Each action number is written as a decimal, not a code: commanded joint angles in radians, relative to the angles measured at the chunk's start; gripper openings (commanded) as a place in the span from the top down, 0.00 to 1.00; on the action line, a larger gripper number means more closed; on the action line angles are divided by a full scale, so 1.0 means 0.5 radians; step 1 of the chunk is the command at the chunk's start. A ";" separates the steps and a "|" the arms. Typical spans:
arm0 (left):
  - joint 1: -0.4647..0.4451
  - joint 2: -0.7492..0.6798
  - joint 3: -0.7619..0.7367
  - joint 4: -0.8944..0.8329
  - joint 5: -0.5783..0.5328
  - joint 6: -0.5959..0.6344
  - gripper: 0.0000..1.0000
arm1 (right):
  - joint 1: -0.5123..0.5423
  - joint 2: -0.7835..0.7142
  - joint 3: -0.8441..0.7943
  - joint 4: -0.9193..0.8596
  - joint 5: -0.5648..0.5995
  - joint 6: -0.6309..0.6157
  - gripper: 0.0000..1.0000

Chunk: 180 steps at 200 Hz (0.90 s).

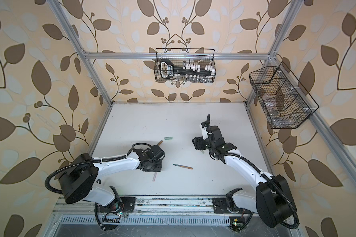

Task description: Insert the pens into the pen caps

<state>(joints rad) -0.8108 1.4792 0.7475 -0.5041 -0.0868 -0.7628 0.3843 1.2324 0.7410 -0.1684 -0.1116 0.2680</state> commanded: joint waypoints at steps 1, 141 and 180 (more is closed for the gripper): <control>-0.014 -0.128 0.005 -0.130 -0.044 -0.043 0.45 | 0.011 -0.011 0.008 -0.001 0.015 -0.011 0.28; -0.504 0.059 0.033 -0.182 -0.098 -0.462 0.58 | 0.020 0.014 -0.001 0.027 -0.036 0.022 0.29; -0.509 0.042 0.000 -0.249 -0.127 -0.514 0.66 | 0.029 0.023 0.002 0.033 -0.036 0.031 0.29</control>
<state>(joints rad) -1.0550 1.4956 0.7597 -0.5896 -0.1165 -0.9836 0.3889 1.2335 0.7410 -0.1627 -0.1165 0.2737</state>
